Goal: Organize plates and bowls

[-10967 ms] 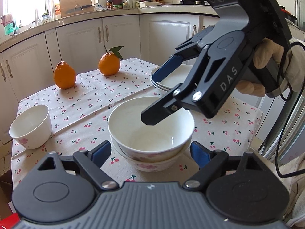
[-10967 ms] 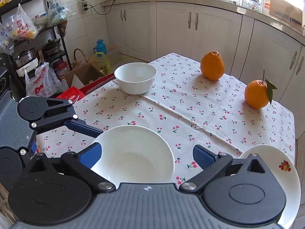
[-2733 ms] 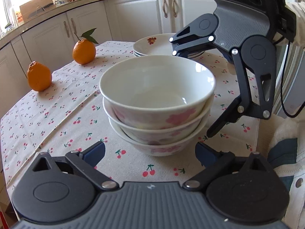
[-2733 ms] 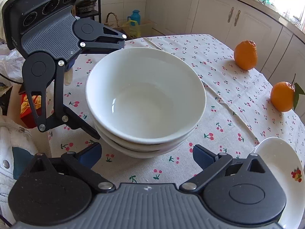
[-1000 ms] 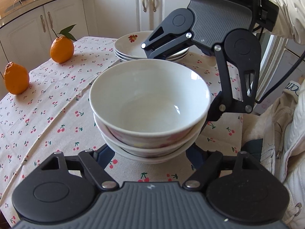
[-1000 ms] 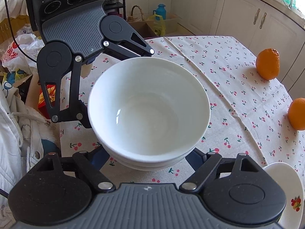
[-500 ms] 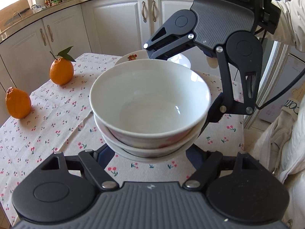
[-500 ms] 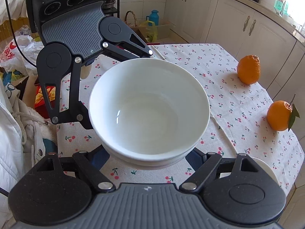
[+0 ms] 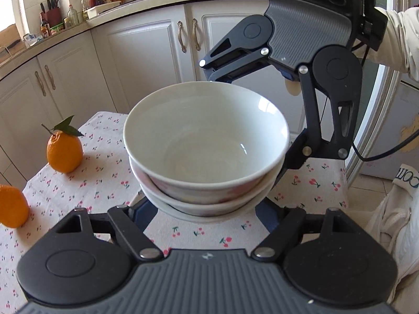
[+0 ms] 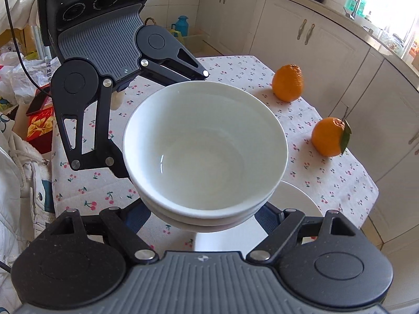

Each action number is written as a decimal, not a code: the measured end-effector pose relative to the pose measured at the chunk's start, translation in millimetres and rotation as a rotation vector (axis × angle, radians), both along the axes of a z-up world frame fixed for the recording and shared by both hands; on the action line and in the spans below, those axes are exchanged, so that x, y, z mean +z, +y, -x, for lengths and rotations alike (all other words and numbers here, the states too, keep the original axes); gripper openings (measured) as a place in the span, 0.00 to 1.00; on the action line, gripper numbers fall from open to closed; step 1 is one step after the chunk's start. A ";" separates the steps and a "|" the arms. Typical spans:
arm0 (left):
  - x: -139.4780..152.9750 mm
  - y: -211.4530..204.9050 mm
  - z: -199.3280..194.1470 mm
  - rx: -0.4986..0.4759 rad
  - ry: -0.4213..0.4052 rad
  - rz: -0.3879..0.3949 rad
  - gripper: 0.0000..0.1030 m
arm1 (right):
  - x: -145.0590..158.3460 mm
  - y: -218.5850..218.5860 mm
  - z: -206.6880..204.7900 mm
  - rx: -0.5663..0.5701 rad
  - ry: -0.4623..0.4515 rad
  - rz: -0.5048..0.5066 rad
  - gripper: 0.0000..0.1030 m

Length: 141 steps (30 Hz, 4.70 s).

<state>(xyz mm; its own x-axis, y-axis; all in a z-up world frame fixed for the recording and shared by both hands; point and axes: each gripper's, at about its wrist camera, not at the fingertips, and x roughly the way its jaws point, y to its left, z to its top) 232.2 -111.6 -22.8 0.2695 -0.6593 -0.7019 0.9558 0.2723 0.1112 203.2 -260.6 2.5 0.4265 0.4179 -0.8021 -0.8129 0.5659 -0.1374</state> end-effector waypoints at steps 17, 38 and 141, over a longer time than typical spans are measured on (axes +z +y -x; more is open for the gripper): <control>-25.6 -63.1 -39.7 -0.083 0.016 0.005 0.78 | -21.9 -65.7 -23.7 -0.144 0.018 0.021 0.86; -38.7 -78.4 -50.6 -0.093 0.038 -0.014 0.78 | -41.8 -85.6 -44.4 -0.212 0.104 -0.036 0.86; 46.3 17.7 107.6 0.949 -0.051 0.204 0.99 | 32.7 -11.7 122.3 -1.154 -0.264 -0.146 1.00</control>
<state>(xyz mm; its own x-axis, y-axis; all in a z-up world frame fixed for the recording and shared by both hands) 124.6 -94.0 23.5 0.7786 -0.2603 -0.5710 0.3245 0.9458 0.0114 80.9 -272.2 35.3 0.7550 -0.2407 -0.6099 0.2296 0.9683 -0.0979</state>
